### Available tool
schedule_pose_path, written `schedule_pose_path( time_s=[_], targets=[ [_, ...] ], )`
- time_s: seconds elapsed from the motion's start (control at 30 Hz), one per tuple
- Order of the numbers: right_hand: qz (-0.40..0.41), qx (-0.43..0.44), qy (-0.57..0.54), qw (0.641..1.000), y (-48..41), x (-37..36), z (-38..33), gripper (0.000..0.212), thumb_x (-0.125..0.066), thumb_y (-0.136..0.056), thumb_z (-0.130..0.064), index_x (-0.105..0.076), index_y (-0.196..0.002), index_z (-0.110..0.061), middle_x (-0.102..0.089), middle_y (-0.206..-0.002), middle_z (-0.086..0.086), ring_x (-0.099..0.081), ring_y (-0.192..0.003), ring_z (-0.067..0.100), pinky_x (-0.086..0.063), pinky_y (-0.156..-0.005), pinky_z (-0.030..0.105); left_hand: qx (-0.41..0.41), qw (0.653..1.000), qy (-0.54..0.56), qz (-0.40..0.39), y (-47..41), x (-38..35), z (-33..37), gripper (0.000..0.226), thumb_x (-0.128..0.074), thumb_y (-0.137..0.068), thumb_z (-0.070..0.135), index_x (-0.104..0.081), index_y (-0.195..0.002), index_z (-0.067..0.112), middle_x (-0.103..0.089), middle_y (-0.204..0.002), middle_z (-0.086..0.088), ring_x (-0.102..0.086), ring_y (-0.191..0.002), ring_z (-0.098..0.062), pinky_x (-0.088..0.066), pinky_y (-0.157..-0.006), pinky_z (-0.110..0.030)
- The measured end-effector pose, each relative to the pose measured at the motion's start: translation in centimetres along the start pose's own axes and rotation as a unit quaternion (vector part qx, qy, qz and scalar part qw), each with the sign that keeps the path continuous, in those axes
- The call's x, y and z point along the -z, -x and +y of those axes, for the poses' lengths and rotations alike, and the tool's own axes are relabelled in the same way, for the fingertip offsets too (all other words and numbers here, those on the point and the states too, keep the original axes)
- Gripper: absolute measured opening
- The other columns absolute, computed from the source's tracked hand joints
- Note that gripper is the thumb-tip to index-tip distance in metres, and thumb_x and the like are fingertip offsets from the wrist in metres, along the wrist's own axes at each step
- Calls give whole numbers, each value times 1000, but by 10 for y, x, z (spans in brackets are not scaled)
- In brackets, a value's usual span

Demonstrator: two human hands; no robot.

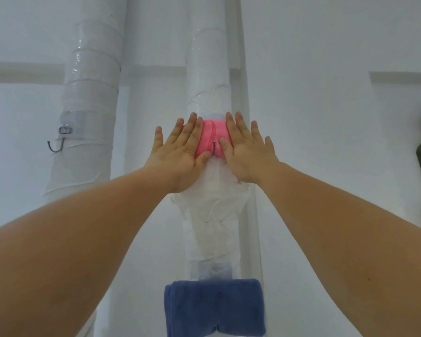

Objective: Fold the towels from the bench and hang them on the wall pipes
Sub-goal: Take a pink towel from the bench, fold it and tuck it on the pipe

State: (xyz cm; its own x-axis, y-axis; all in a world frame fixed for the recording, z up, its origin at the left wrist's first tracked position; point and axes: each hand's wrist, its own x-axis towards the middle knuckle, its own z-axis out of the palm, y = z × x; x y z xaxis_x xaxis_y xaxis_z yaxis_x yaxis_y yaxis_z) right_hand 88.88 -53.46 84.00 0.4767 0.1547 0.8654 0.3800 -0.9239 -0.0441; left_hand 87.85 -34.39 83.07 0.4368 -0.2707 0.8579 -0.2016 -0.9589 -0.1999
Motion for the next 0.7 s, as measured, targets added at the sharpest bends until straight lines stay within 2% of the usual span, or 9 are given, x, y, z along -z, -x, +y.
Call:
schedule_pose_path(
  time_s=[0.2, 0.33, 0.53, 0.7],
  targets=[
    [44, -2, 39, 998, 23, 20, -12, 66, -10, -104, -55, 19, -158, -28, 22, -167, -7, 22, -154, 24, 10, -123, 57, 16, 999, -29, -10, 19, 28, 7, 74, -5, -100, 62, 28, -154, 26, 32, -164, 8, 26, -153, -17, 14, -123, -55],
    [85, -1, 24, 996, 49, 20, -16, 68, -11, -104, -54, 17, -159, -26, 22, -167, -5, 24, -153, 22, 14, -123, 54, 53, 998, -21, 21, 49, 39, 7, 73, -9, -101, 61, 26, -156, 26, 30, -165, 9, 25, -153, -16, 14, -123, -55],
    [55, 11, 17, 998, 101, -1, -25, 67, -13, -105, -53, 17, -159, -26, 21, -168, -4, 23, -153, 22, 10, -124, 53, 73, 997, -26, 8, 97, 37, 4, 74, -11, -101, 60, 27, -156, 27, 30, -165, 8, 23, -154, -18, 10, -124, -56],
    [47, -14, 30, 998, 127, -17, -40, 68, -14, -105, -55, 15, -159, -25, 22, -168, -4, 22, -154, 23, 8, -125, 52, 58, 998, 5, 32, 125, 31, 1, 74, -9, -99, 60, 24, -157, 28, 29, -166, 8, 22, -154, -17, 10, -125, -54]
  ],
)
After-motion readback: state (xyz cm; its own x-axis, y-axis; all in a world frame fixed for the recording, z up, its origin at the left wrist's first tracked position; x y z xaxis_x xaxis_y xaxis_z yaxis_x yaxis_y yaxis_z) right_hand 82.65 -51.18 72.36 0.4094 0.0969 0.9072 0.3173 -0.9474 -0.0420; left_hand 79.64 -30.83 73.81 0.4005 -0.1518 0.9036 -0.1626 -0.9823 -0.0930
